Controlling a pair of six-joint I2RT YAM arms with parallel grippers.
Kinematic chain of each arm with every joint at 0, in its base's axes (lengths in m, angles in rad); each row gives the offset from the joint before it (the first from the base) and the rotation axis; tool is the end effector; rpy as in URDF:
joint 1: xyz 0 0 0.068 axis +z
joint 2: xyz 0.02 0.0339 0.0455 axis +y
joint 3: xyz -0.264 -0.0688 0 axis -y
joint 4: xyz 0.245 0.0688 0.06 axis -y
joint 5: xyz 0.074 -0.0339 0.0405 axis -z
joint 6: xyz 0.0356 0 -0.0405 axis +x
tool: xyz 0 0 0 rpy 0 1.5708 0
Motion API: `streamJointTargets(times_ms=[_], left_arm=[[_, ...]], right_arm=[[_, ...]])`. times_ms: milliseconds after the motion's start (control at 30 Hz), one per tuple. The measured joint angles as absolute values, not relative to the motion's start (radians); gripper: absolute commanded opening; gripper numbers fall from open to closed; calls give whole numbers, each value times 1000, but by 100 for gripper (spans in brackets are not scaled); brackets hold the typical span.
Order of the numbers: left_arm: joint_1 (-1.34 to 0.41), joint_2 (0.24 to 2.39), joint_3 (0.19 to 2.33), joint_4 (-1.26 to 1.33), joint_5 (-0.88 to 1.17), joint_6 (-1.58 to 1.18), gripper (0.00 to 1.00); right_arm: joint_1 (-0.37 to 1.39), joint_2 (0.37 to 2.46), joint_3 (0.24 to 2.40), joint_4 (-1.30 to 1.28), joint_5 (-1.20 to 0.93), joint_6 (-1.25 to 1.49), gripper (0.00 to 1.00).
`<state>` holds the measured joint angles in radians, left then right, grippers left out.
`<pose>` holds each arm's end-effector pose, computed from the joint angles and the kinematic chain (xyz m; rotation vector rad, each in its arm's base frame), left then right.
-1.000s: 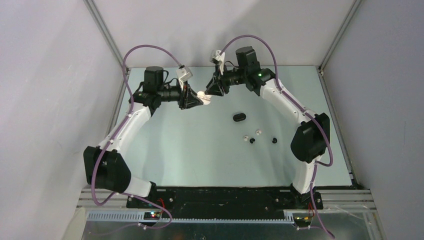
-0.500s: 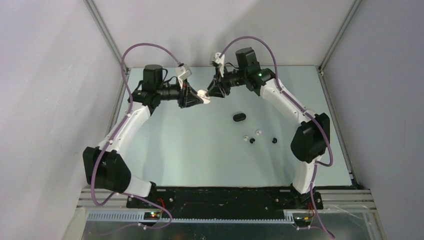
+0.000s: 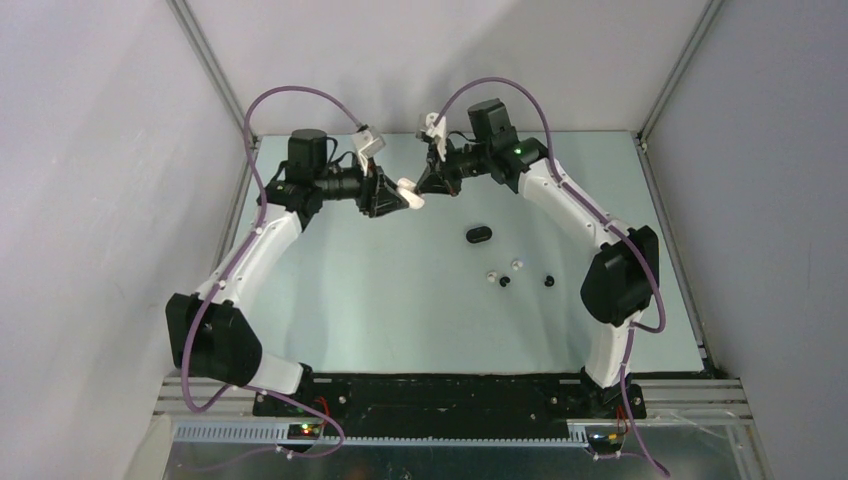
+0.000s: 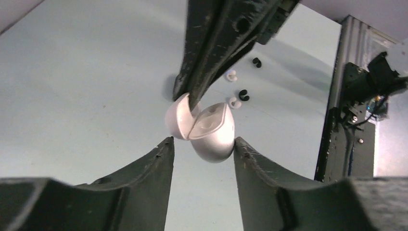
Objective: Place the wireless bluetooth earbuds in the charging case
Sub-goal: Open the charging case, then adjust the charging case.
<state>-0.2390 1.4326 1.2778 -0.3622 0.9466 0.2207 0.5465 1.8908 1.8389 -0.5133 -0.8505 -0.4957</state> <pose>0.3015 -0.1032 0.3496 0.9879 1.7278 -0.9870 0.3562 0.2480 0.3591 -1.4219 1.4805 0.9296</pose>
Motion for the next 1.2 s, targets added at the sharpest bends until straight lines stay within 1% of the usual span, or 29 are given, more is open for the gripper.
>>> streamJointTargets(times_ms=[133,200,267,333,367,433,633,800,900,1000,1200], left_arm=[[-231,1432,1278,-361,890,165,72],[-220,1430,1278,-362,876,126,75],[-213,1428,1284,-363,866,92,75],[-209,1426,1300,-363,866,56,73],[-208,1426,1311,-361,867,36,69],[-208,1426,1326,-361,867,6,66],[-215,1457,1353,-353,878,-54,66],[-233,1486,1353,-355,877,-76,63],[-236,1492,1353,-355,875,-80,58],[-236,1495,1353,-354,868,-81,55],[-236,1515,1353,-355,867,-89,54]], right_arm=[[559,1879,1811,-539,-781,-589,0],[566,1858,1781,-556,-743,-651,0],[574,1834,1751,-565,-707,-708,0],[585,1802,1714,-564,-663,-773,0],[592,1787,1700,-564,-641,-803,0],[607,1765,1687,-564,-601,-857,0],[649,1755,1686,-549,-517,-962,0],[669,1755,1685,-543,-480,-982,0],[675,1755,1686,-537,-469,-981,0],[679,1755,1686,-529,-458,-977,0],[686,1755,1686,-516,-448,-976,0]])
